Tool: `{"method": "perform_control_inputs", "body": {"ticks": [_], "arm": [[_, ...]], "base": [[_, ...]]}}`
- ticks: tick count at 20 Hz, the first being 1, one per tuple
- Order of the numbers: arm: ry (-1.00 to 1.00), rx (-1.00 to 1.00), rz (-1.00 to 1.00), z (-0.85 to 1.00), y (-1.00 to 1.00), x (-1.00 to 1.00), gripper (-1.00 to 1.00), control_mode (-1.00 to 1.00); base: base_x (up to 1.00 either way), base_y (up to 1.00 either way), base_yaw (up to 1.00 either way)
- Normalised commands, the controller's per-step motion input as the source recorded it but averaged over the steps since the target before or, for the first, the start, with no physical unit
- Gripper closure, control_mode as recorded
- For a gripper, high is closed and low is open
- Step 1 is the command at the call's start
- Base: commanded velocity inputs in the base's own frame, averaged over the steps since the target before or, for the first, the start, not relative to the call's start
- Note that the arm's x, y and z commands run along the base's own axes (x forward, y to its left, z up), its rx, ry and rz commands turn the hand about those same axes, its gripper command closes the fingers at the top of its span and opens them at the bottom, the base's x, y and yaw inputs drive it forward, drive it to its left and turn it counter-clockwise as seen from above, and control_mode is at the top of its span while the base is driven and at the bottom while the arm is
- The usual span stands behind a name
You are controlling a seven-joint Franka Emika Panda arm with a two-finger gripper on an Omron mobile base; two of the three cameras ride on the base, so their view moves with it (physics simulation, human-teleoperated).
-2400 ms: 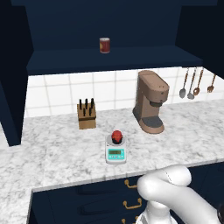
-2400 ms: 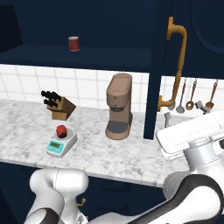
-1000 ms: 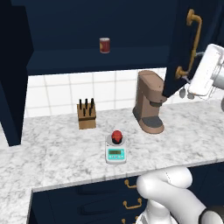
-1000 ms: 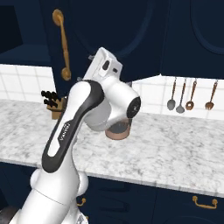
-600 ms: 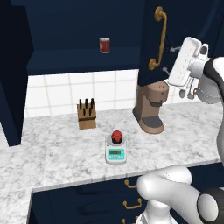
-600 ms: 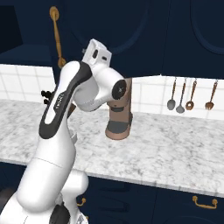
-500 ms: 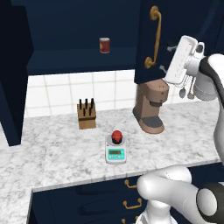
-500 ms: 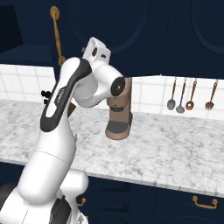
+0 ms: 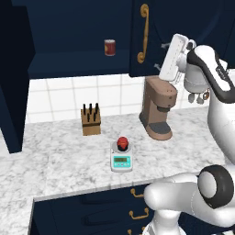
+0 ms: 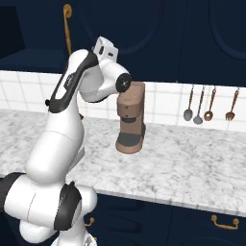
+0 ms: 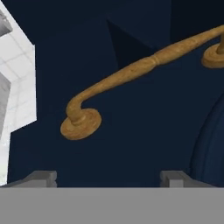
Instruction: Pick the jam and place it on the digital scale for weighing, and close the cabinet.
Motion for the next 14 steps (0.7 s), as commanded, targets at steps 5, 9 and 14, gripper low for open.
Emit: {"method": "perform_control_inputs", "body": {"ticks": [5, 9, 14], "arm": [[0.00, -0.03, -0.04, -0.03, 0.16, 0.62, -1.00, -1.00], [-0.05, -0.01, -0.04, -0.17, 0.09, 0.54, -1.00, -1.00], [-0.28, 0.00, -0.05, -0.33, 0.13, -0.25, -1.00, -1.00]], "base": [[0.00, 0.00, 0.00], [0.00, 0.00, 0.00], [0.00, 0.00, 0.00]]}}
